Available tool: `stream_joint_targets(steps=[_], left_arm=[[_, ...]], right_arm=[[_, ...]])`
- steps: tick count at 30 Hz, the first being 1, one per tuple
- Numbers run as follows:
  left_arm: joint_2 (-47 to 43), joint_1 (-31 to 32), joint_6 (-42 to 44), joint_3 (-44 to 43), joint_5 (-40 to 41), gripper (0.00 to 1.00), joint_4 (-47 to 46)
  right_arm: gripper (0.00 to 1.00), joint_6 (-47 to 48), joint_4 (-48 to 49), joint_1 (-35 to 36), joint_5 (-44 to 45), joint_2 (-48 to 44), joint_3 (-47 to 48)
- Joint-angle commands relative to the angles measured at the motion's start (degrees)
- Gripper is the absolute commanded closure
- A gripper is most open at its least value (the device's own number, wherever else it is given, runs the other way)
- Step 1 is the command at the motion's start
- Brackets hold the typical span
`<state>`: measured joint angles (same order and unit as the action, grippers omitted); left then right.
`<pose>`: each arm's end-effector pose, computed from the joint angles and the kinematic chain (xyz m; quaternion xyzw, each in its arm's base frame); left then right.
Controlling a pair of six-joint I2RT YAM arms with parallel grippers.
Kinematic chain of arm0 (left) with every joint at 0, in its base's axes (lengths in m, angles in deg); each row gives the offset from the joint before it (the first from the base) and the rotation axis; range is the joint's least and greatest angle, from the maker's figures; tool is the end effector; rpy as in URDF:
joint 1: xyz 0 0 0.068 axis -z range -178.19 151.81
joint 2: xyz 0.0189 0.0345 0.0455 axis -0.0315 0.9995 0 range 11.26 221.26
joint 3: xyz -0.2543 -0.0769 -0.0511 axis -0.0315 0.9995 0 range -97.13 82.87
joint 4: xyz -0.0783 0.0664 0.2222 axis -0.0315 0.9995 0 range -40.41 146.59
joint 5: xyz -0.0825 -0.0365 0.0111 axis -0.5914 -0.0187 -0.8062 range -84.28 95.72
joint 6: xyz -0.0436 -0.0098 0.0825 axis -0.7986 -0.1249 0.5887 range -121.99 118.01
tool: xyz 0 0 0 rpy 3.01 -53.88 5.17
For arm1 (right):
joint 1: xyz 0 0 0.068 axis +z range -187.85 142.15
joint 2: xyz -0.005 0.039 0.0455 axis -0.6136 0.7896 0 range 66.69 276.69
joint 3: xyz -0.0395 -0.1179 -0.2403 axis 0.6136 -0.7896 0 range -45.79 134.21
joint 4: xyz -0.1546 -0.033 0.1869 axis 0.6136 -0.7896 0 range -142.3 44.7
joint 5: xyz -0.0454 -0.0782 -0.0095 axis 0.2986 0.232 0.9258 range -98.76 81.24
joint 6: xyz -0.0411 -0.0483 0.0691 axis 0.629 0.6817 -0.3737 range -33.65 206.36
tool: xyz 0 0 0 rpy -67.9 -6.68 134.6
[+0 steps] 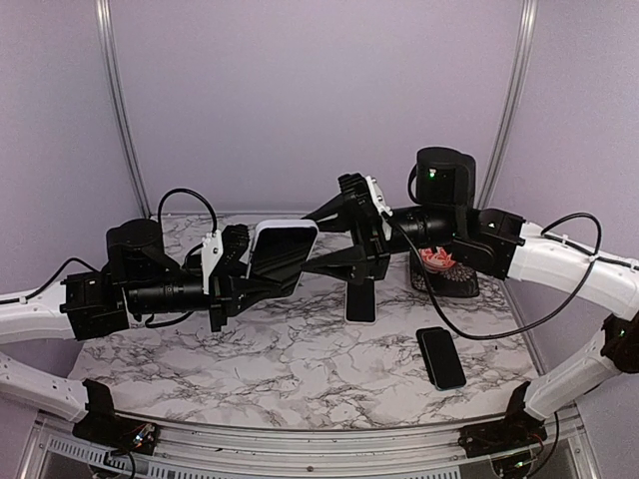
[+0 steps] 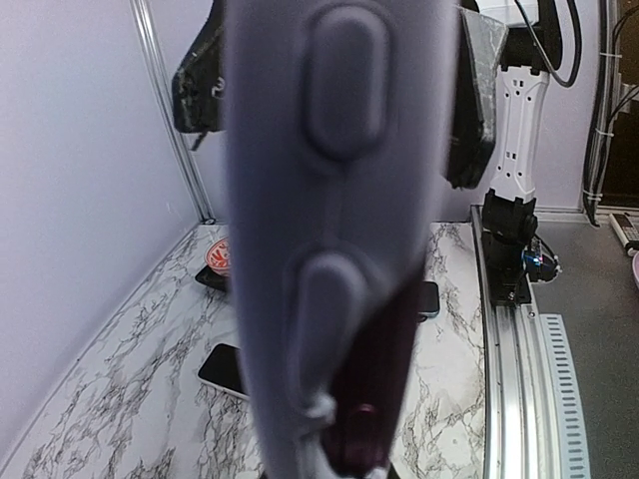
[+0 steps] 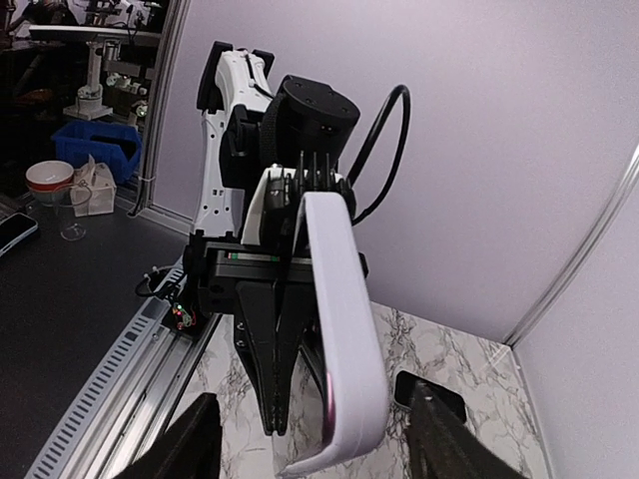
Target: Put the phone into the phone case
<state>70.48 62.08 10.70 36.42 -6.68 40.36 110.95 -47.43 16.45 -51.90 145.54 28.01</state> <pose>0.1216 -0.2497 0.3369 0.4902 0.5384 -0.3467 0.5913 0.1489 0.3062 0.3931 -0.6309 0.3841 0.4242 0.5239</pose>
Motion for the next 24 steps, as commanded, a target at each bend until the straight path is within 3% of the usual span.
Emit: stream_joint_targets(steps=[1, 2, 5, 7, 8, 11, 14, 15, 18, 20, 21, 22, 23, 24], left_arm=[[-0.1, 0.0, -1.0, -0.3, 0.3, 1.0, -5.8], [-0.1, 0.0, -1.1, -0.4, 0.3, 1.0, -5.8], [-0.3, 0.0, -2.2, -0.7, 0.3, 1.0, -5.9], [-0.3, 0.0, -4.4, -1.1, 0.0, 1.0, -6.3], [-0.3, 0.0, -5.5, -1.2, -0.9, 1.0, -7.1], [-0.7, -0.1, -7.8, -0.6, -2.7, 1.0, -9.9], [-0.6, -0.1, -8.5, -0.3, -2.8, 1.0, -10.7], [-0.5, -0.1, -8.8, -0.3, -3.0, 1.0, -10.8], [0.2, -0.2, -9.8, -0.6, -3.2, 1.0, -10.8], [0.9, -0.4, -11.2, -0.9, -1.7, 1.0, -10.8], [1.3, -0.5, -13.1, -1.0, 1.0, 0.81, -10.8], [1.8, -0.5, -15.8, -1.0, 6.3, 0.34, -10.8], [2.3, -0.6, -18.7, -1.2, 12.6, 0.06, -10.5], [3.2, -1.0, -21.3, -2.0, 19.8, 0.02, -8.4]], right_arm=[[0.84, -2.4, 1.2, 1.0, -2.8, 0.6, 2.5], [1.0, -2.7, 1.2, 1.0, -1.8, 0.7, 2.8], [0.97, -1.9, 1.3, 1.1, 1.8, 0.3, 2.0], [0.23, -4.8, 5.2, 0.9, 5.9, -0.3, 0.1], [0.04, -6.6, 7.0, 0.8, 6.9, -0.4, -1.2], [0.02, -12.0, 12.4, 0.7, 5.3, 0.4, -4.2], [0.17, -15.5, 14.8, 0.9, 1.3, 2.4, -4.9], [0.26, -16.8, 16.0, 0.9, 0.0, 3.2, -5.1], [0.96, -19.2, 18.2, 0.9, -2.5, 5.1, -4.9], [1.0, -21.3, 17.8, 0.5, -0.4, 5.6, -4.2], [1.0, -22.7, 17.3, -0.3, 1.7, 5.4, -3.9], [1.0, -24.9, 16.6, -1.4, 5.2, 5.2, -3.9], [1.0, -27.5, 15.1, -2.8, 8.9, 5.0, -3.8], [1.0, -30.0, 13.4, -4.6, 12.4, 4.9, -3.7]])
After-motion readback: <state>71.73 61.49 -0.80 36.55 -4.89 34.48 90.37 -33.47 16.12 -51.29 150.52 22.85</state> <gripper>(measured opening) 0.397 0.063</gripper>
